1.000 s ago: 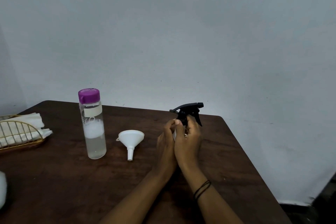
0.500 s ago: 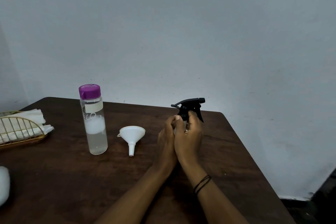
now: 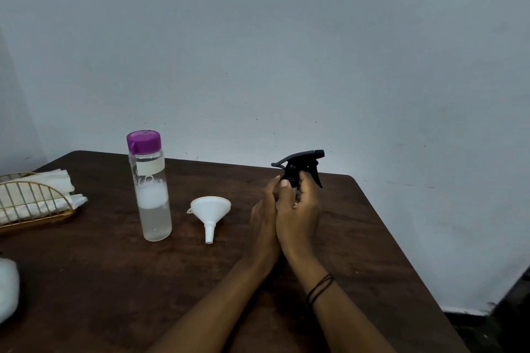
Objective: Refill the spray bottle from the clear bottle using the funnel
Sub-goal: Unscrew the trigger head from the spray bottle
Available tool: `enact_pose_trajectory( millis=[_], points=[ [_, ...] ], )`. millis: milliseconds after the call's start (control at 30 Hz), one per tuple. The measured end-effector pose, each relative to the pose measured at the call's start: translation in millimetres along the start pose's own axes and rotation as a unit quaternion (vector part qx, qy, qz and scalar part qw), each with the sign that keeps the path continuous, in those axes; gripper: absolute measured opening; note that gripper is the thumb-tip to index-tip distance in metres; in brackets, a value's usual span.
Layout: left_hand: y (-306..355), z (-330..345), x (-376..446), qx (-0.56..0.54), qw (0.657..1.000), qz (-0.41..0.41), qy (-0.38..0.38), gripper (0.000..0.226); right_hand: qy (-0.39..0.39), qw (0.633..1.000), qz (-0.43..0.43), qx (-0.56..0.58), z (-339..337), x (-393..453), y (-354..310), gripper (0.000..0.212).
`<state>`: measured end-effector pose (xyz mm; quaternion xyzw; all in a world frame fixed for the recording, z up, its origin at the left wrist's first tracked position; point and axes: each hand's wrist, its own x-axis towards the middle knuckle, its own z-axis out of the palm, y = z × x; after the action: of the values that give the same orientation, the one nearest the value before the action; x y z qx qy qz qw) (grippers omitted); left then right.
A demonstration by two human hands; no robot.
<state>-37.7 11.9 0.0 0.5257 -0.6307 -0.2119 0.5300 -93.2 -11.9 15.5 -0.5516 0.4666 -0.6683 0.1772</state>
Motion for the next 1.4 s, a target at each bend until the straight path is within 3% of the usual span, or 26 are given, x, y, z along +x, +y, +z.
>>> enact_pose_trajectory(
  millis=[233,367,500,700,833,967,1400],
  points=[
    [-3,-1,0,0.027,1.0,0.008,0.0,0.047,-0.018,0.999,0.022,0.035,-2,0,-2,0.025],
    [-1,0,0,-0.007,1.0,0.018,0.007,0.066,-0.005,1.0,0.022,0.021,-1,2,2,0.032],
    [-5,0,1,-0.012,1.0,0.002,0.005,0.062,-0.004,1.0,0.01,0.011,-3,0,-2,0.019],
    [-4,-1,1,-0.011,1.0,0.008,0.005,0.073,-0.015,0.999,0.021,0.027,-5,-1,-6,0.024],
    [-7,-1,1,0.018,1.0,0.004,0.01,0.038,-0.033,0.999,0.005,-0.022,-6,5,-4,0.027],
    [-19,3,1,0.043,0.998,0.049,0.014,0.066,-0.023,0.999,-0.003,-0.031,-10,12,-6,0.027],
    [-21,6,2,0.049,0.996,0.069,0.005,0.059,-0.014,0.999,-0.027,0.034,-32,27,-34,0.032]
  ],
)
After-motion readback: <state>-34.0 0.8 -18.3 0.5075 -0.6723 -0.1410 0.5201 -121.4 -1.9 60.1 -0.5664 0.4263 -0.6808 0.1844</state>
